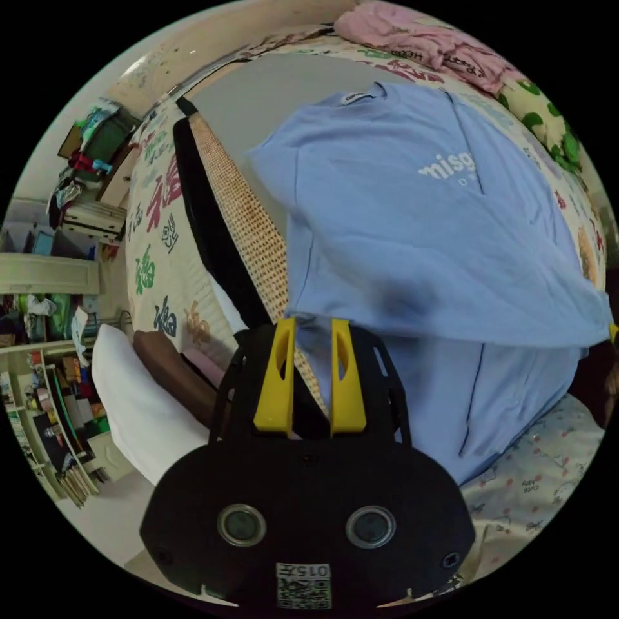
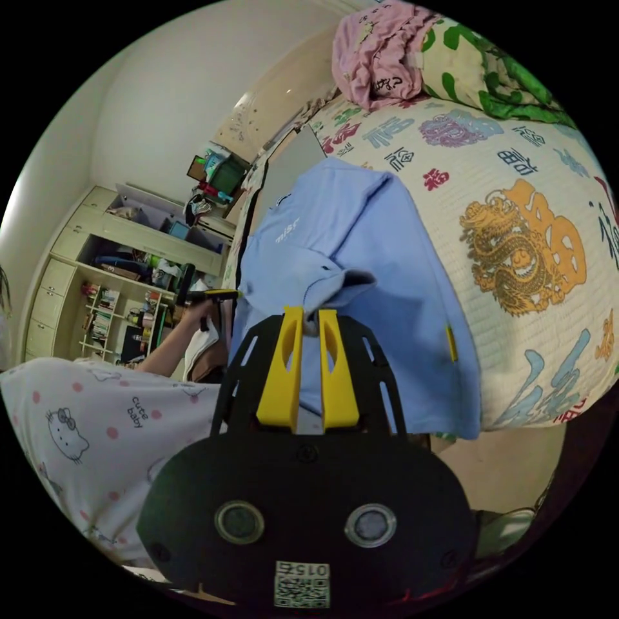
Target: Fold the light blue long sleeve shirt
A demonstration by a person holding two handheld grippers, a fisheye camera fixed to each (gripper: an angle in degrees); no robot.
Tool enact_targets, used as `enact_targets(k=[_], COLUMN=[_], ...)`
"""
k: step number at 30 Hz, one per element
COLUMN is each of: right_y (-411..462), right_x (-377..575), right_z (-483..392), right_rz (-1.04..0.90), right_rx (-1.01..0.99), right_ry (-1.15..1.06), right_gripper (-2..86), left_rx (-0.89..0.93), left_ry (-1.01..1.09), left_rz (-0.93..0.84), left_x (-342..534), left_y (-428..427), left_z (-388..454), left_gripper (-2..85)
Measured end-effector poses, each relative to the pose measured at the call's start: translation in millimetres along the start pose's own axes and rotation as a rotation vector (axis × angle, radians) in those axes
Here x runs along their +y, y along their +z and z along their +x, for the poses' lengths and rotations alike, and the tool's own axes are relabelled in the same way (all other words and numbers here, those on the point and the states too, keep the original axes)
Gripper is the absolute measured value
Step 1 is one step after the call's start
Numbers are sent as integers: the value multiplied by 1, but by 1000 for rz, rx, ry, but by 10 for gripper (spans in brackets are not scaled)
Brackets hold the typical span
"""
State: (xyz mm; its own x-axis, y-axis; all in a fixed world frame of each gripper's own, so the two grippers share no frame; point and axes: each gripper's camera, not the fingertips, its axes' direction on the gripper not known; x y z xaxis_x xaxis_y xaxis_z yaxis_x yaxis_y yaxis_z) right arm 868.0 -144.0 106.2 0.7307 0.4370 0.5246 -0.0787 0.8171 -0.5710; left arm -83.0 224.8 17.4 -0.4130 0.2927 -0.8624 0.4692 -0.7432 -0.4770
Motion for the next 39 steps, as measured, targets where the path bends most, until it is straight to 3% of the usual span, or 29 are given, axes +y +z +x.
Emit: enact_targets(k=[4, 10, 15, 19, 23, 30, 39], right_y=[24, 66, 45, 61, 131, 330, 536], right_x=[12, 24, -1, -51, -123, -214, -267], right_z=[22, 71, 88, 89, 67, 3, -17], right_rz=[-78, -193, -32, 40, -20, -241, -449], right_rx=[90, 122, 293, 247, 77, 93, 157], right_ry=[41, 90, 5, -119, -304, -589, -660], right_gripper=[48, 49, 44, 45, 55, 80, 110], left_rx=[3, 61, 90, 101, 74, 111, 167], left_ry=[-98, -113, -149, -156, -147, -184, -211], left_rz=[-36, 4, 51, 85, 97, 85, 125], left_x=[-1, 0, 6, 12, 16, 24, 47], left_y=[8, 7, 7, 11, 17, 42, 59], left_z=[-16, -20, -27, -28, -23, -31, -41], left_gripper=[21, 38, 57, 59, 60, 58, 58])
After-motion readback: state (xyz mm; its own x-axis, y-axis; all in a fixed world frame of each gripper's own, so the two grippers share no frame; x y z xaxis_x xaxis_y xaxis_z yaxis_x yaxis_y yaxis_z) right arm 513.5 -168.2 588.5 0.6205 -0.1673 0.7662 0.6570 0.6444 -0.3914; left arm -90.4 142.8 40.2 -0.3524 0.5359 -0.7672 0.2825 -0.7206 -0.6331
